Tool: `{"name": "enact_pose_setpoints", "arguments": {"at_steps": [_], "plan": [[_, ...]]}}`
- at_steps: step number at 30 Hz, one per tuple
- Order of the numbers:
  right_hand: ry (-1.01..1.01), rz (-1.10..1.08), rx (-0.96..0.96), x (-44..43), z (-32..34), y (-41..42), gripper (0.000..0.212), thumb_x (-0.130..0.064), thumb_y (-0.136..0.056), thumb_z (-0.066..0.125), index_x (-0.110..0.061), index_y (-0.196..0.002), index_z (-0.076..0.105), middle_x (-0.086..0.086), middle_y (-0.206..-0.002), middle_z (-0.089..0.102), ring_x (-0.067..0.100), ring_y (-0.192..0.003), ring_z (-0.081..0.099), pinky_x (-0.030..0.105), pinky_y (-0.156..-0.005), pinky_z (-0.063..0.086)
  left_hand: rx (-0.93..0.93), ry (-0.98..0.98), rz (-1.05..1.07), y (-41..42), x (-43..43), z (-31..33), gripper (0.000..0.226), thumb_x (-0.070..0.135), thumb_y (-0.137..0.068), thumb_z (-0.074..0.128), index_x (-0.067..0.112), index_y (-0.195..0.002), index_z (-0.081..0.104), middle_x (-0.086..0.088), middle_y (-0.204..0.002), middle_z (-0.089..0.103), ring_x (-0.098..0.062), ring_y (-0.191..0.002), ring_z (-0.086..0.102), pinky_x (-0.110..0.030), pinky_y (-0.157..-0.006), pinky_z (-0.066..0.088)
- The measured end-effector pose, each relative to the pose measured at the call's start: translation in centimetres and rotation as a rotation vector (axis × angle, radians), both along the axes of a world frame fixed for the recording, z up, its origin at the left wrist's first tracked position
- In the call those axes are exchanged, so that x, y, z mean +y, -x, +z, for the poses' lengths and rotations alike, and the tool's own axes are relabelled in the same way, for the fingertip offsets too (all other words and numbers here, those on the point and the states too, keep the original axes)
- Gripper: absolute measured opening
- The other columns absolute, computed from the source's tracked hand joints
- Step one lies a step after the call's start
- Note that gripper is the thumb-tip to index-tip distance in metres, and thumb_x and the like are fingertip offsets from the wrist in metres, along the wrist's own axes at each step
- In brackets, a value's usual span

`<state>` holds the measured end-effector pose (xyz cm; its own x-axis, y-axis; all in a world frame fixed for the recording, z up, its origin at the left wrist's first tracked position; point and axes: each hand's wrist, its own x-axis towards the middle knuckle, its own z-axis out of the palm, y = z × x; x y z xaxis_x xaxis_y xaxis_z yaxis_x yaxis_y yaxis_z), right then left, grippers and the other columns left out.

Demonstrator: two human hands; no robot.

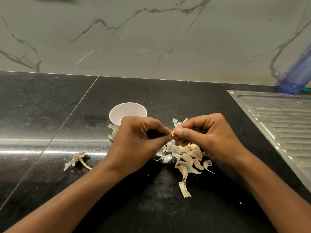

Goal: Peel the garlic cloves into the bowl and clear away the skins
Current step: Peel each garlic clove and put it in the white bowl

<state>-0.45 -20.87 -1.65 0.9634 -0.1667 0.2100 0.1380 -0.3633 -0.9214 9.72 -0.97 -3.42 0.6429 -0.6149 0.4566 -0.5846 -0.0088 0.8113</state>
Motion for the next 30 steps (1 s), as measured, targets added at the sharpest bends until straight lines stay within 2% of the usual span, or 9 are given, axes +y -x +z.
{"name": "enact_pose_setpoints", "arguments": {"at_steps": [4,10,17,22,25,27,30], "plan": [[-0.040,0.002,0.043,-0.08,0.17,-0.07,0.010,-0.010,-0.091,0.076,-0.003,-0.096,0.081,0.013,-0.085,0.081,0.029,-0.076,0.079,0.030,-0.071,0.064,-0.154,-0.016,0.051,-0.05,0.01,-0.16,0.008,0.011,-0.083,0.089,0.014,-0.090,0.085,0.010,-0.082,0.079,-0.007,-0.074,0.076,-0.036,-0.065,0.063],[-0.029,-0.019,0.056,0.23,-0.03,-0.18,0.007,-0.006,-0.094,0.075,-0.001,-0.093,0.080,0.012,-0.081,0.079,0.029,-0.071,0.078,0.034,-0.070,0.066,-0.199,-0.018,0.055,-0.05,0.09,-0.04,0.008,0.012,-0.084,0.089,0.014,-0.090,0.085,0.009,-0.082,0.079,-0.006,-0.073,0.076,-0.035,-0.064,0.062],[-0.081,-0.002,0.088,0.33,0.32,0.00,0.009,-0.007,-0.095,0.074,-0.002,-0.097,0.081,0.015,-0.087,0.080,0.032,-0.080,0.079,0.033,-0.074,0.065,-0.255,-0.039,0.068,-0.03,0.32,0.26,0.007,0.012,-0.085,0.088,0.014,-0.091,0.085,0.010,-0.084,0.079,-0.005,-0.074,0.075,-0.031,-0.064,0.062],[-0.027,-0.024,0.081,0.37,0.17,-0.08,0.006,-0.005,-0.094,0.075,-0.003,-0.093,0.080,0.012,-0.083,0.080,0.029,-0.074,0.078,0.032,-0.070,0.065,-0.306,-0.063,0.065,-0.02,0.35,0.28,0.004,0.013,-0.086,0.087,0.015,-0.088,0.084,0.010,-0.081,0.078,-0.004,-0.072,0.074,-0.029,-0.063,0.060],[0.008,-0.041,0.053,0.38,0.13,-0.04,0.005,-0.003,-0.093,0.075,-0.003,-0.090,0.079,0.011,-0.078,0.079,0.025,-0.067,0.076,0.030,-0.067,0.063,-0.175,-0.049,0.028,0.17,0.19,0.10,0.008,0.011,-0.085,0.087,0.014,-0.092,0.084,0.009,-0.082,0.079,-0.007,-0.075,0.076,-0.033,-0.067,0.063],[0.021,-0.047,0.040,0.36,0.18,0.04,0.006,-0.004,-0.093,0.076,-0.005,-0.088,0.079,0.012,-0.075,0.077,0.024,-0.065,0.074,0.029,-0.066,0.062,0.043,-0.010,-0.042,0.20,0.02,0.05,0.016,0.006,-0.084,0.087,0.012,-0.099,0.083,0.003,-0.084,0.081,-0.016,-0.078,0.079,-0.037,-0.073,0.066],[0.026,-0.054,0.019,0.32,0.33,0.08,0.008,-0.004,-0.092,0.076,-0.007,-0.086,0.079,0.012,-0.074,0.076,0.025,-0.064,0.073,0.027,-0.066,0.061,0.338,0.060,-0.145,0.11,-0.08,0.34,0.030,0.002,-0.083,0.084,0.008,-0.112,0.079,-0.010,-0.088,0.081,-0.028,-0.082,0.080,-0.036,-0.076,0.066]]}}
